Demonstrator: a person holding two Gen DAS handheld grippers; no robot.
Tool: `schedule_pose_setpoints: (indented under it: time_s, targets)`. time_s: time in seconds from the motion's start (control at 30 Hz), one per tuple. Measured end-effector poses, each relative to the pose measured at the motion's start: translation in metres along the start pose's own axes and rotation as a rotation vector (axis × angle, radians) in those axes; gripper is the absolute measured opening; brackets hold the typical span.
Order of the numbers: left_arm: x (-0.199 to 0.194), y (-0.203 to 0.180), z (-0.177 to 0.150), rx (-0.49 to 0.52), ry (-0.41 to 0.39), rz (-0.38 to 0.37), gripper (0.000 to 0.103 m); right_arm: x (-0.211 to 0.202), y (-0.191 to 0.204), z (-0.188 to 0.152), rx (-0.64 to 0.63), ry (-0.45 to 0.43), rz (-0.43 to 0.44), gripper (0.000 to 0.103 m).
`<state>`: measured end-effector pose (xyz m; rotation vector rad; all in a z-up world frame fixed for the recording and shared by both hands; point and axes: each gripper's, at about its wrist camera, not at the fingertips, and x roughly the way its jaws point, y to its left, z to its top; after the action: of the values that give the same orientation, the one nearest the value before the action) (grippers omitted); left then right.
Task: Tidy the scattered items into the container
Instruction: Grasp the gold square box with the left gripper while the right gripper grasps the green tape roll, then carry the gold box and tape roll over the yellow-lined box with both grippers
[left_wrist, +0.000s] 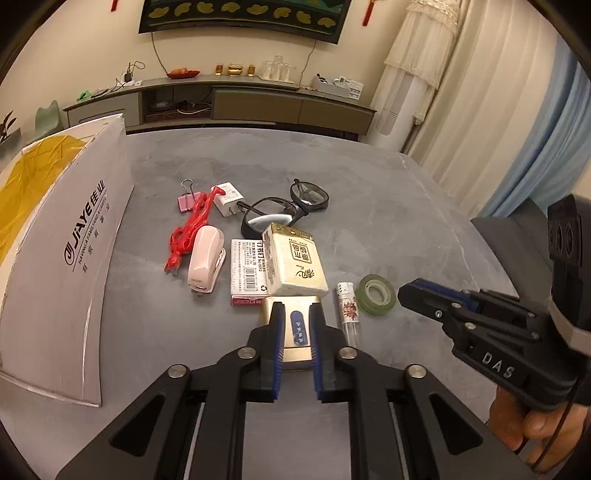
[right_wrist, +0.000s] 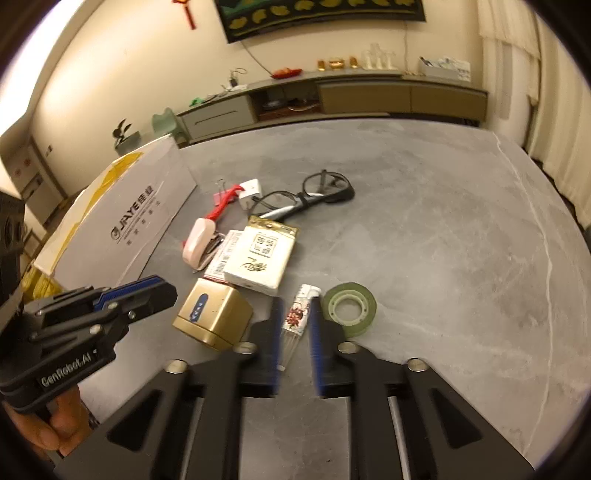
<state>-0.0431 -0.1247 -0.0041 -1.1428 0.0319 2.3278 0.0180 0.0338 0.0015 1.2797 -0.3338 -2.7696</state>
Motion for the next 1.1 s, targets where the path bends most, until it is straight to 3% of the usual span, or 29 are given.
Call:
schedule_pose_setpoints:
  time_s: [0.1, 0.13, 0.43, 0.7, 1.1]
  targets:
    - [0.001, 0.000, 0.001, 0.009, 0.004, -0.002, 0.053, 0.005, -0.002, -0.001, 0.010, 0.012, 0.010, 0.049]
    - [0.003, 0.000, 0.000, 0.007, 0.009, 0.000, 0.055, 0.008, -0.003, -0.002, 0.007, 0.030, 0.018, 0.049]
    - [0.036, -0.008, -0.007, 0.037, 0.088, -0.003, 0.057, 0.029, -0.017, -0.014, 0.022, 0.086, 0.001, 0.049]
    - [0.055, -0.008, -0.008, 0.066, 0.092, 0.034, 0.057, 0.059, -0.037, -0.008, 0.044, 0.109, -0.054, 0.049]
    - [0.065, 0.006, -0.016, 0.076, 0.101, 0.056, 0.057, 0.074, -0.023, 0.001, -0.020, 0.090, -0.123, 0.049]
